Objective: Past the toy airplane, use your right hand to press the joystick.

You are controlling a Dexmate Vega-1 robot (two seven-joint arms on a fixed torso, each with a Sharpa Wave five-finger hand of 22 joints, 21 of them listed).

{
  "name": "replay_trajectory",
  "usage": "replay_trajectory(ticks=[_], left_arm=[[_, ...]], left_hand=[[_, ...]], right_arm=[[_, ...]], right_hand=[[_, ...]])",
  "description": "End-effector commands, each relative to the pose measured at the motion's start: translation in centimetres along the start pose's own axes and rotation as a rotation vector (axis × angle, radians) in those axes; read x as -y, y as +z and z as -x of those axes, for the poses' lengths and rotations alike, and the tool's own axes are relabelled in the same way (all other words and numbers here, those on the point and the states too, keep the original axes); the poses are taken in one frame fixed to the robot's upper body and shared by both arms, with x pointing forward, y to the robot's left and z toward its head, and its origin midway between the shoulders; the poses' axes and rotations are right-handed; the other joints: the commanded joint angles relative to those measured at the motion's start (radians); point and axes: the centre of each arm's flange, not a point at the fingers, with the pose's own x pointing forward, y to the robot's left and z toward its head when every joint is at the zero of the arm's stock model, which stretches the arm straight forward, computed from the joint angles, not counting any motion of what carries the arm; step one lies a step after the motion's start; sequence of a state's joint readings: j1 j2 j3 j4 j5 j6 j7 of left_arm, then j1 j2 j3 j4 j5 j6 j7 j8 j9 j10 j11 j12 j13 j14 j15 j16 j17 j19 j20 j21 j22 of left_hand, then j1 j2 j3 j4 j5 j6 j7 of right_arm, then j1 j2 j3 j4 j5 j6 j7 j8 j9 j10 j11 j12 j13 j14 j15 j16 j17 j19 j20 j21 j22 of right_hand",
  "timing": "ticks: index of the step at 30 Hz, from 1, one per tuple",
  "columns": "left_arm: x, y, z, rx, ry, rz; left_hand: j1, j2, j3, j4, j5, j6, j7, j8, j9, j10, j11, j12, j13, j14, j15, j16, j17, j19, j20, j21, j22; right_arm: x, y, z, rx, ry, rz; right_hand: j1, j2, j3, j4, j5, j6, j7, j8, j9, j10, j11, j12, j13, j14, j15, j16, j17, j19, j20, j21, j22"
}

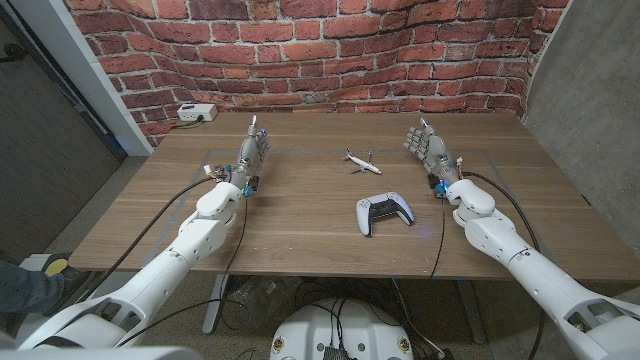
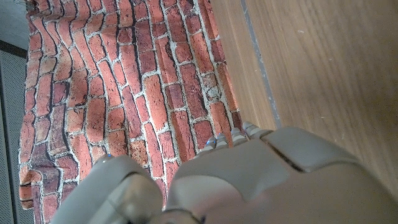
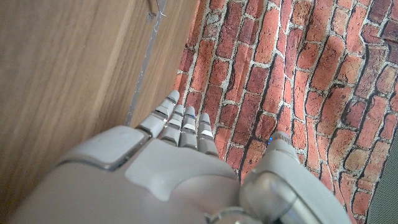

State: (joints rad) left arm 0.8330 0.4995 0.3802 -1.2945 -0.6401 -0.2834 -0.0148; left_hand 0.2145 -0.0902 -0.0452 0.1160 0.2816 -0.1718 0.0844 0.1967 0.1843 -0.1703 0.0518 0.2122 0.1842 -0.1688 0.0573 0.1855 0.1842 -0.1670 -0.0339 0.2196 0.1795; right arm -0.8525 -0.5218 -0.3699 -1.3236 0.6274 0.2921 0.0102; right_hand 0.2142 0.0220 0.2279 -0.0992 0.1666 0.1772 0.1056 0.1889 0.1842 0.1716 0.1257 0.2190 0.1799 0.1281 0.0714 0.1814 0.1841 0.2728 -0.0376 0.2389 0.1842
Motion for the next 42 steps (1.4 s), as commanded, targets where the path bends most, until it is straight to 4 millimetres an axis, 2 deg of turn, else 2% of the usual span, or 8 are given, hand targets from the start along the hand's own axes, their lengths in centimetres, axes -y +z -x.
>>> replay_trajectory(ticks=[1,18,23,25,29,32,39,42], left_arm=[[0.6,0.0,0.3,-0.01,-0.004,-0.015],[0.5,1.6,1.9,0.004,-0.04,-0.047],[0.6,2.0,1.9,0.017,-0.058,-0.061],[0.5,1.9,1.8,0.021,-0.057,-0.053],[0.4,1.8,1.7,0.015,-0.047,-0.067],[0.4,1.7,1.7,0.014,-0.033,-0.068],[0.8,1.8,1.8,0.024,-0.04,-0.061],[0.9,1.8,1.9,0.02,-0.04,-0.059]], left_hand=[[0.008,0.002,0.0,0.007,0.007,-0.056,0.0,0.007,0.003,-0.062,0.001,0.006,0.005,-0.118,0.003,0.005,0.002,-0.124,-0.02,0.003,0.004],[0.017,0.018,-0.002,0.005,0.013,-0.018,-0.006,0.017,0.003,-0.017,0.0,0.018,0.004,-0.073,0.003,0.017,0.001,-0.093,0.0,0.01,0.004],[0.023,0.025,-0.003,0.003,0.016,0.005,-0.004,0.022,0.002,0.007,0.0,0.023,0.004,-0.045,0.004,0.023,0.0,-0.067,0.005,0.017,0.003],[0.028,0.029,-0.005,0.001,0.017,0.026,-0.003,0.027,0.002,0.029,-0.002,0.029,0.004,-0.021,0.002,0.027,0.0,-0.046,0.012,0.022,0.003],[0.048,0.037,-0.021,-0.007,0.022,0.111,0.0,0.038,0.0,0.139,0.002,0.048,0.003,0.103,0.0,0.043,0.0,0.098,0.02,0.061,0.002],[0.053,0.037,-0.026,-0.009,0.022,0.141,0.002,0.043,0.0,0.164,0.006,0.051,0.003,0.131,-0.004,0.046,0.0,0.122,0.015,0.065,0.002],[0.056,0.037,-0.03,-0.01,0.022,0.153,0.004,0.042,0.0,0.17,0.007,0.048,0.003,0.12,-0.006,0.036,0.0,0.114,0.008,0.058,0.002],[0.057,0.039,-0.031,-0.01,0.022,0.154,0.004,0.041,0.0,0.171,0.008,0.046,0.003,0.119,-0.007,0.033,0.0,0.104,0.011,0.052,0.002]], right_arm=[[-1.0,0.9,1.1,0.049,0.008,0.054],[-1.5,1.9,4.0,0.085,0.021,0.122],[-1.9,2.0,5.0,0.096,0.016,0.139],[-2.0,2.1,5.4,0.105,0.017,0.148],[-2.4,2.4,6.0,0.122,0.049,0.158],[-2.6,2.7,6.4,0.137,0.071,0.165],[-3.1,3.2,7.3,0.161,0.089,0.214],[-3.3,3.5,7.8,0.161,0.1,0.248]], right_hand=[[0.008,-0.001,0.005,0.001,0.007,0.006,-0.009,0.005,0.005,0.012,-0.001,0.007,0.004,0.01,-0.002,0.007,0.004,0.003,0.002,0.004,0.003],[-0.006,-0.01,-0.005,0.003,0.009,0.023,-0.014,0.011,0.005,0.042,-0.01,0.015,0.005,0.034,-0.011,0.014,0.004,0.03,-0.003,0.009,0.003],[-0.012,-0.012,-0.009,0.005,0.011,0.062,-0.024,0.026,0.007,0.048,-0.007,0.015,0.005,0.039,-0.013,0.014,0.004,0.034,-0.005,0.008,0.003],[-0.013,-0.012,-0.01,0.005,0.012,0.064,-0.027,0.026,0.007,0.049,-0.008,0.015,0.005,0.04,-0.012,0.014,0.004,0.034,-0.005,0.008,0.003],[-0.015,-0.013,-0.011,0.006,0.012,0.056,-0.034,0.022,0.008,0.053,-0.009,0.016,0.005,0.045,-0.013,0.015,0.003,0.037,-0.005,0.007,0.003],[-0.017,-0.013,-0.013,0.006,0.013,0.044,-0.038,0.017,0.008,0.053,-0.008,0.015,0.006,0.041,-0.01,0.012,0.003,0.034,-0.003,0.005,0.003],[-0.02,-0.013,-0.014,0.008,0.015,0.043,-0.037,0.016,0.009,0.066,-0.011,0.019,0.006,0.04,-0.007,0.011,0.003,0.033,-0.002,0.003,0.002],[-0.021,-0.014,-0.016,0.007,0.016,0.033,-0.046,0.011,0.009,0.067,-0.016,0.018,0.006,0.033,-0.007,0.007,0.003,0.03,0.002,0.0,0.002]])
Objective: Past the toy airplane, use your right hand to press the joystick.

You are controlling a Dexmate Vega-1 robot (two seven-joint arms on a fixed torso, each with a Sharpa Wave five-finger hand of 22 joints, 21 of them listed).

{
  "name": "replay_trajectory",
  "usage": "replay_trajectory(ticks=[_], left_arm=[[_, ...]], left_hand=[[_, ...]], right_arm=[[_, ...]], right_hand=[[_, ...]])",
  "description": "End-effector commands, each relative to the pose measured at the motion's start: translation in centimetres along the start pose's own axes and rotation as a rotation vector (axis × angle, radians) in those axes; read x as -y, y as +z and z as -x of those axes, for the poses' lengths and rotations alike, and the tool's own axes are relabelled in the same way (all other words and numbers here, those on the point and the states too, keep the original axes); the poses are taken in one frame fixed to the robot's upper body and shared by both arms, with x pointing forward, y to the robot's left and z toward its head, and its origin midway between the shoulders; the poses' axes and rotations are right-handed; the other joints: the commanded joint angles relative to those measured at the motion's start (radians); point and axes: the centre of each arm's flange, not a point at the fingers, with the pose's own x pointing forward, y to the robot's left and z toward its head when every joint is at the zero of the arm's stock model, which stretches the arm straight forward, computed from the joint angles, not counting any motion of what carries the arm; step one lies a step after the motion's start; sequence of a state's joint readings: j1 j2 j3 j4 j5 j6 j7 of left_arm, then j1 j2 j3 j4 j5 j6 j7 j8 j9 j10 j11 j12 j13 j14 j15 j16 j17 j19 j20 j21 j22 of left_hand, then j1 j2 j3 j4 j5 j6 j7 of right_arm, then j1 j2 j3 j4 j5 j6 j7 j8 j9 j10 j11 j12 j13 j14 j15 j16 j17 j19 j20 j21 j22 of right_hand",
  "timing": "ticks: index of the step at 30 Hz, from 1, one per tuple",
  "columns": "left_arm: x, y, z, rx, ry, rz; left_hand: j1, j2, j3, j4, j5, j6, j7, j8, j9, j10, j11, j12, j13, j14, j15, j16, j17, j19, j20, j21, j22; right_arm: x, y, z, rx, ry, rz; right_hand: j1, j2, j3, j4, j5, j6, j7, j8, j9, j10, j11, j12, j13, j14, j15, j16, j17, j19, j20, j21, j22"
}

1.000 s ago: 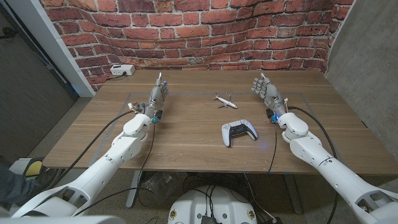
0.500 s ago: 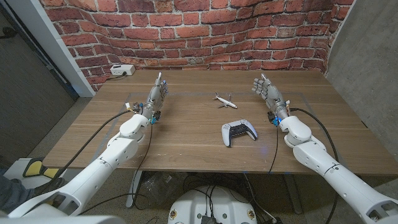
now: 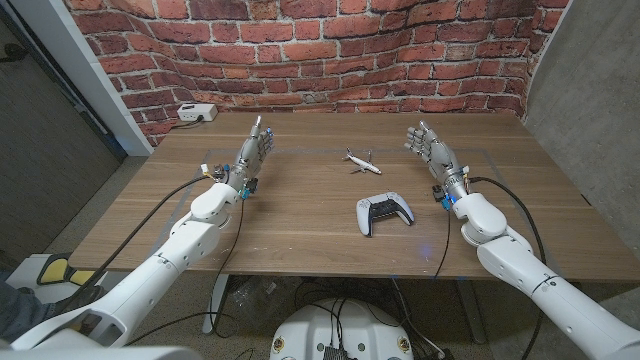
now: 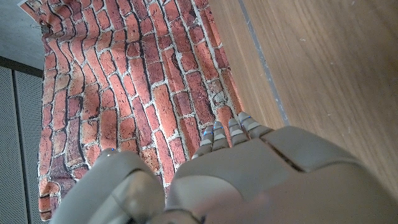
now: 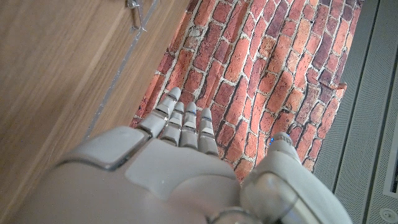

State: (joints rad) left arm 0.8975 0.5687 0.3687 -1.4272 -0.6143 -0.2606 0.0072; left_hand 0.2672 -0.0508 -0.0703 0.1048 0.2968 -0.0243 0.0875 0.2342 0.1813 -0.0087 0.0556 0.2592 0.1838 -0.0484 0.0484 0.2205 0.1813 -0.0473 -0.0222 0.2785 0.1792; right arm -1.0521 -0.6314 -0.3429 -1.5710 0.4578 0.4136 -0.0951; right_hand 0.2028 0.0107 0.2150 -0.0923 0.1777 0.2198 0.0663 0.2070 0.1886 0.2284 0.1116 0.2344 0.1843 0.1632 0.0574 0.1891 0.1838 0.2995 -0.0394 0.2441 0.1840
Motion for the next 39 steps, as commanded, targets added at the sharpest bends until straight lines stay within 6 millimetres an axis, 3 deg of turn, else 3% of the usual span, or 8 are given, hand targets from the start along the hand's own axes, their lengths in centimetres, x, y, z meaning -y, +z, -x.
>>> replay_trajectory(ticks=[1,15,18,20,24,39], left_arm=[[0.4,0.1,0.3,0.003,0.002,0.001],[0.7,0.1,0.5,0.005,0.003,0.003],[0.6,0.1,0.6,0.001,0.007,-0.004],[0.6,0.1,0.6,-0.001,0.004,-0.002],[0.7,0.1,0.7,-0.001,0.0,-0.005],[1.1,0.3,0.9,0.004,-0.005,-0.01]], left_hand=[[0.005,0.0,-0.006,0.001,0.007,0.007,0.0,0.003,0.003,0.01,0.005,-0.001,0.003,-0.002,0.001,-0.003,0.003,-0.017,-0.001,-0.007,0.002],[0.008,0.005,-0.008,0.001,0.007,0.014,-0.005,0.001,0.003,0.018,0.0,-0.003,0.003,0.0,0.001,-0.008,0.003,-0.023,0.002,-0.014,0.002],[0.009,0.006,-0.008,0.001,0.007,0.018,-0.005,0.001,0.003,0.02,-0.001,-0.004,0.003,0.002,0.001,-0.008,0.003,-0.022,0.003,-0.015,0.002],[0.01,0.007,-0.008,0.001,0.007,0.019,-0.005,0.0,0.003,0.022,-0.001,-0.004,0.003,0.004,0.001,-0.008,0.003,-0.021,0.005,-0.015,0.002],[0.011,0.008,-0.009,0.001,0.007,0.023,-0.004,0.0,0.003,0.025,-0.001,-0.005,0.003,0.009,0.002,-0.008,0.003,-0.02,0.006,-0.016,0.002],[0.013,0.013,-0.011,0.001,0.007,0.032,-0.005,-0.001,0.003,0.035,-0.003,-0.006,0.003,0.016,-0.001,-0.01,0.003,-0.021,0.009,-0.021,0.002]], right_arm=[[-0.8,1.5,1.8,0.031,0.047,0.102],[-2.0,3.2,3.5,0.086,0.044,0.24],[-2.4,3.4,3.9,0.115,0.028,0.258],[-2.7,3.5,4.2,0.138,0.015,0.264],[-3.0,3.7,4.8,0.162,0.0,0.28],[-3.0,4.4,7.4,0.146,-0.017,0.363]], right_hand=[[-0.01,-0.004,-0.004,0.0,0.005,-0.01,-0.007,-0.007,0.004,0.01,-0.002,0.002,0.002,-0.003,0.007,-0.001,0.003,0.001,0.005,-0.006,0.002],[-0.017,-0.012,-0.011,0.0,0.008,-0.001,-0.026,-0.004,0.004,0.012,-0.008,0.0,0.002,-0.003,0.003,-0.001,0.003,0.003,0.006,-0.009,0.002],[-0.018,-0.015,-0.013,-0.001,0.01,0.012,-0.03,0.0,0.004,0.024,-0.014,0.004,0.002,0.004,-0.002,0.001,0.002,0.011,0.004,-0.008,0.001],[-0.022,-0.024,-0.021,-0.002,0.016,0.043,-0.043,0.009,0.004,0.059,-0.039,0.014,0.002,0.029,-0.006,0.008,0.002,0.024,0.002,-0.008,0.001],[-0.03,-0.033,-0.03,-0.001,0.021,0.073,-0.049,0.016,0.005,0.094,-0.058,0.023,0.002,0.061,-0.027,0.014,0.001,0.051,-0.005,-0.004,0.0],[-0.032,-0.042,-0.038,-0.004,0.031,0.076,-0.059,0.012,0.005,0.113,-0.075,0.025,0.002,0.093,-0.041,0.017,0.0,0.083,-0.017,0.001,-0.001]])
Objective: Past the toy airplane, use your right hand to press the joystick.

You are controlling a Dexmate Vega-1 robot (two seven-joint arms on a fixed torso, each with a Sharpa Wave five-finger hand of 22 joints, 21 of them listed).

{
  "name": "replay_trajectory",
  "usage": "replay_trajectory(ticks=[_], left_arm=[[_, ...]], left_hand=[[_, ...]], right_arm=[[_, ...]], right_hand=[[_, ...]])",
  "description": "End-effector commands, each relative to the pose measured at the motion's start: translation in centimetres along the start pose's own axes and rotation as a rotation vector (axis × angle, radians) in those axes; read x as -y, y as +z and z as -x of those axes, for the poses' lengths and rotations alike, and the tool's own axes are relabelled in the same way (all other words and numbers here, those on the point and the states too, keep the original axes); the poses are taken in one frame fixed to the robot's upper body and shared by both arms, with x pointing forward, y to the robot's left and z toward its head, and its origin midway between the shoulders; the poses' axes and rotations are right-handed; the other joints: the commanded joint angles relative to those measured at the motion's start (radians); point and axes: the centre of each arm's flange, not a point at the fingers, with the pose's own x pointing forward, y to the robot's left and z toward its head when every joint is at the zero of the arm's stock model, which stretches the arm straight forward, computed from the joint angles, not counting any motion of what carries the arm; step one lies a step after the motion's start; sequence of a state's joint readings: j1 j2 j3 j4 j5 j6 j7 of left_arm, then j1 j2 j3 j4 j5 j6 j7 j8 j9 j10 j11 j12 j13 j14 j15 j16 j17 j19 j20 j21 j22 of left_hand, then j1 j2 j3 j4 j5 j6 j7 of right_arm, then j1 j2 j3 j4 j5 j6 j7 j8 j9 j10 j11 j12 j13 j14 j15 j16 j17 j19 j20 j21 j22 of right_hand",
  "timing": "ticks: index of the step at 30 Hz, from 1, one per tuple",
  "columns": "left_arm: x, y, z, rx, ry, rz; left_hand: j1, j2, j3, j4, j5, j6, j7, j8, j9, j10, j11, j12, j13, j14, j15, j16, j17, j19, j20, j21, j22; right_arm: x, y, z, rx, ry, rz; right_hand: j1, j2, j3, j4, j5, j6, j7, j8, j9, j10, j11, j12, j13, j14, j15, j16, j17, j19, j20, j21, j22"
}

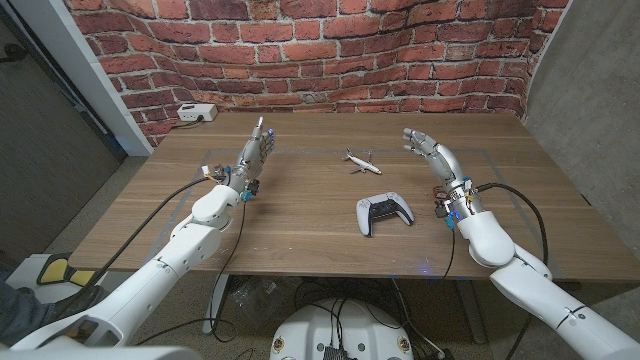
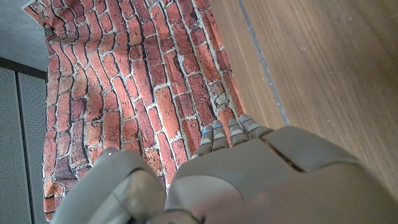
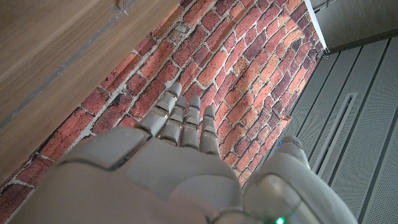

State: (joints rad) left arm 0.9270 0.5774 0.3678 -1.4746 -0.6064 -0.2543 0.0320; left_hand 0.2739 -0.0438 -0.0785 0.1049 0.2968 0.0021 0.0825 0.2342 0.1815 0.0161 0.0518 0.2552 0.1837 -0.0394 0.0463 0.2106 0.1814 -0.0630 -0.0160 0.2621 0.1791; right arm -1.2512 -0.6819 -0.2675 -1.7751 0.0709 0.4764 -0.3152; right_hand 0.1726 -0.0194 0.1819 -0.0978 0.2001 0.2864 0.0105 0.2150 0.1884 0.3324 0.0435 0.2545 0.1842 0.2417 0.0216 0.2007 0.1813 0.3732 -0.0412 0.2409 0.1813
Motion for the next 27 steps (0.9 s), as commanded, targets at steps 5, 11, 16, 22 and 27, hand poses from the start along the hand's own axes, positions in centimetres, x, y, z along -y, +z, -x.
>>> replay_trajectory(ticks=[5,11,16,22,27], left_arm=[[0.6,0.1,0.1,0.002,0.007,-0.001],[1.0,0.2,0.4,0.004,0.03,-0.013],[1.1,0.3,0.6,0.007,0.034,-0.008],[1.6,0.3,0.8,0.01,0.032,0.008],[2.2,0.9,0.6,0.017,0.04,0.002]], left_hand=[[0.008,0.008,-0.004,0.001,0.007,0.012,0.001,-0.001,0.003,0.014,-0.001,-0.003,0.003,0.01,-0.002,-0.001,0.003,-0.004,0.003,-0.005,0.002],[0.016,0.018,-0.006,0.0,0.006,0.052,-0.005,0.005,0.003,0.05,-0.001,0.001,0.004,0.047,-0.007,0.005,0.002,0.046,0.009,0.006,0.002],[0.018,0.02,-0.007,0.0,0.006,0.056,-0.004,0.005,0.003,0.055,-0.002,0.001,0.004,0.052,-0.008,0.005,0.002,0.049,0.008,0.005,0.002],[0.021,0.023,-0.007,-0.001,0.005,0.063,-0.004,0.005,0.004,0.064,0.0,0.002,0.004,0.057,-0.005,0.004,0.002,0.049,0.012,0.003,0.002],[0.023,0.024,-0.008,-0.001,0.005,0.066,-0.004,0.005,0.004,0.068,-0.001,0.001,0.004,0.062,-0.005,0.004,0.002,0.05,0.013,0.002,0.001]], right_arm=[[0.2,0.6,2.4,-0.018,-0.006,0.069],[0.2,0.9,3.2,-0.026,-0.015,0.13],[0.2,1.2,4.2,-0.031,-0.013,0.224],[0.7,1.3,5.3,-0.028,-0.031,0.302],[1.3,2.0,6.2,-0.015,-0.042,0.402]], right_hand=[[0.002,-0.012,-0.006,-0.001,0.013,0.025,-0.007,0.008,0.005,0.031,-0.011,0.01,0.002,0.026,-0.01,0.005,0.002,0.019,-0.018,0.004,0.001],[0.005,-0.012,-0.006,-0.003,0.018,0.046,-0.016,0.014,0.005,0.048,-0.018,0.013,0.002,0.04,-0.014,0.005,0.002,0.03,-0.018,0.005,0.001],[0.009,-0.012,-0.006,-0.006,0.021,0.056,-0.023,0.016,0.006,0.057,-0.023,0.014,0.002,0.048,-0.019,0.005,0.001,0.038,-0.021,0.005,0.001],[0.013,-0.013,-0.006,-0.008,0.025,0.063,-0.034,0.018,0.006,0.066,-0.028,0.015,0.002,0.056,-0.025,0.004,0.001,0.045,-0.024,0.005,0.001],[0.018,-0.012,-0.005,-0.011,0.028,0.065,-0.043,0.017,0.006,0.068,-0.033,0.014,0.002,0.058,-0.026,0.003,0.001,0.048,-0.028,0.004,0.001]])
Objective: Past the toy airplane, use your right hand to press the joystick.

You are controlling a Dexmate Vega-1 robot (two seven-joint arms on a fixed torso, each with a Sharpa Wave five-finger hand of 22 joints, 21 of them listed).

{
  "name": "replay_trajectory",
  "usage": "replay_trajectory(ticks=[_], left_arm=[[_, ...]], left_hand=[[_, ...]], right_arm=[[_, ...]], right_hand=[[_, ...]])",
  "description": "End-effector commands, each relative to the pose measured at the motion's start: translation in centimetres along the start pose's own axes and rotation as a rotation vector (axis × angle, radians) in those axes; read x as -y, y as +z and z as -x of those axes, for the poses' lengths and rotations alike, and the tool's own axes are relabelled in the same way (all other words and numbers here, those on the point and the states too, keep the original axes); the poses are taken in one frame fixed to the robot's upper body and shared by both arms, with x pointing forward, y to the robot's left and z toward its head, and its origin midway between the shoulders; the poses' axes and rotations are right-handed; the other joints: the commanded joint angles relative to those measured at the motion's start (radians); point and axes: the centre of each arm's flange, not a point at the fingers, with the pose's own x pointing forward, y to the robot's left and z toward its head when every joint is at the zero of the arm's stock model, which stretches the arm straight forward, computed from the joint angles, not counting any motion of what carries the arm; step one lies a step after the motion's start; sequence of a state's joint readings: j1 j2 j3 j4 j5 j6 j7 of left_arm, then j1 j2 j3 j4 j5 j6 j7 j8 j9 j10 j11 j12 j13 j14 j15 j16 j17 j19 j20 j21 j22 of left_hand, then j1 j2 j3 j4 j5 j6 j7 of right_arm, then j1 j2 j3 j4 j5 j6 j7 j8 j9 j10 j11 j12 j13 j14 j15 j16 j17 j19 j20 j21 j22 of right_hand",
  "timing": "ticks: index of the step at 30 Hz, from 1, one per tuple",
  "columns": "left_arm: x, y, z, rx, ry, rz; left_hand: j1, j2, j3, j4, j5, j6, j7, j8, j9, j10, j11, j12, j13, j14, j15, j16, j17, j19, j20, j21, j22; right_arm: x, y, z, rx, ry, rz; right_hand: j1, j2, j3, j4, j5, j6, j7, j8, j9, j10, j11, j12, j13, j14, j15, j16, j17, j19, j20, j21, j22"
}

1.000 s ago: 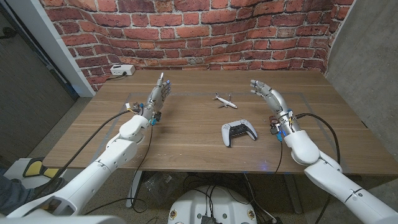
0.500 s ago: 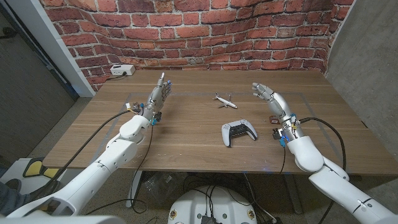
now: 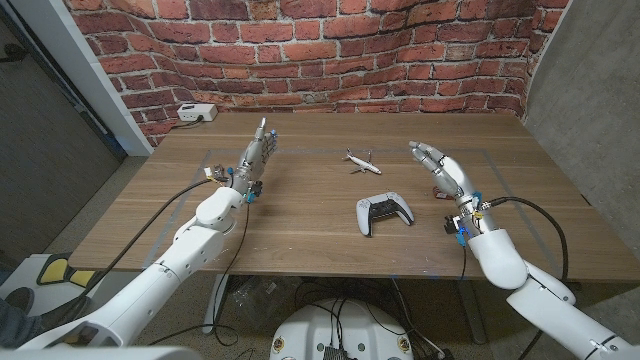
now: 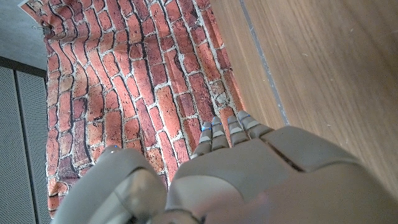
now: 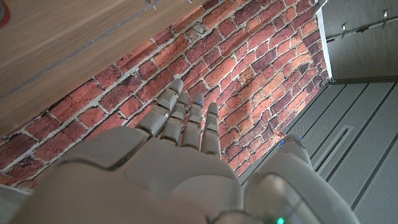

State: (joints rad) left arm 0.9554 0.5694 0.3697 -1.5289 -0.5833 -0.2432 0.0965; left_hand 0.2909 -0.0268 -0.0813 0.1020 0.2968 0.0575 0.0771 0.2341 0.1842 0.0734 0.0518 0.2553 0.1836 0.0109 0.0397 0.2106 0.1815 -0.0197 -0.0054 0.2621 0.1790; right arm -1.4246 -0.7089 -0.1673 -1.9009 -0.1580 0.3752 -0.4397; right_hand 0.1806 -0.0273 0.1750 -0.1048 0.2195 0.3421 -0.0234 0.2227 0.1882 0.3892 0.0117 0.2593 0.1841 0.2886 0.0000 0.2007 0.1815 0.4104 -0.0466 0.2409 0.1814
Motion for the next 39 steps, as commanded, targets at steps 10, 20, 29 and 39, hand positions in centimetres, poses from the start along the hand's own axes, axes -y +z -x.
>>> replay_trajectory(ticks=[10,20,29,39], left_arm=[[2.7,0.8,-0.6,0.006,-0.013,-0.003],[2.8,1.8,-0.6,0.02,-0.012,-0.002],[1.5,1.6,-0.3,-0.002,-0.003,-0.005],[1.3,2.3,-0.2,0.008,-0.02,-0.02]], left_hand=[[0.009,0.01,-0.007,0.001,0.004,0.022,0.0,0.005,0.001,0.022,-0.003,0.001,0.004,0.023,-0.002,0.004,0.002,0.01,0.007,-0.001,0.001],[0.011,0.011,-0.009,0.001,0.004,0.027,0.001,0.003,0.001,0.025,-0.003,-0.001,0.004,0.027,0.001,0.003,0.002,0.011,0.011,-0.004,0.001],[0.013,0.013,-0.011,0.001,0.003,0.031,-0.001,0.002,0.001,0.027,-0.003,-0.004,0.004,0.028,-0.001,0.0,0.002,0.009,0.014,-0.007,0.001],[0.015,0.015,-0.013,0.001,0.002,0.031,-0.001,-0.001,0.001,0.026,-0.003,-0.008,0.004,0.027,-0.001,-0.003,0.002,0.004,0.021,-0.012,0.001]], right_arm=[[2.2,0.8,3.0,0.028,-0.029,0.335],[1.6,1.8,3.3,0.036,-0.026,0.54],[-0.4,2.4,3.1,0.061,-0.007,0.602],[-0.9,3.0,2.7,0.075,0.047,0.681]], right_hand=[[0.031,0.006,0.011,-0.012,0.017,0.019,-0.022,0.012,0.006,0.011,-0.009,0.004,0.002,0.012,-0.009,-0.002,0.0,0.013,-0.025,0.001,0.001],[0.073,0.017,0.028,-0.032,0.026,0.035,-0.032,0.017,0.006,0.012,-0.016,-0.002,0.002,0.014,-0.013,-0.007,-0.001,0.014,-0.023,-0.005,0.001],[0.101,0.027,0.039,-0.04,0.031,0.062,-0.077,0.023,0.006,-0.005,-0.032,-0.015,0.003,0.008,-0.013,-0.013,0.0,0.009,-0.021,-0.012,0.002],[0.112,0.032,0.044,-0.04,0.032,0.083,-0.109,0.025,0.005,-0.021,-0.05,-0.026,0.003,0.011,-0.005,-0.014,0.002,0.01,-0.01,-0.015,0.003]])
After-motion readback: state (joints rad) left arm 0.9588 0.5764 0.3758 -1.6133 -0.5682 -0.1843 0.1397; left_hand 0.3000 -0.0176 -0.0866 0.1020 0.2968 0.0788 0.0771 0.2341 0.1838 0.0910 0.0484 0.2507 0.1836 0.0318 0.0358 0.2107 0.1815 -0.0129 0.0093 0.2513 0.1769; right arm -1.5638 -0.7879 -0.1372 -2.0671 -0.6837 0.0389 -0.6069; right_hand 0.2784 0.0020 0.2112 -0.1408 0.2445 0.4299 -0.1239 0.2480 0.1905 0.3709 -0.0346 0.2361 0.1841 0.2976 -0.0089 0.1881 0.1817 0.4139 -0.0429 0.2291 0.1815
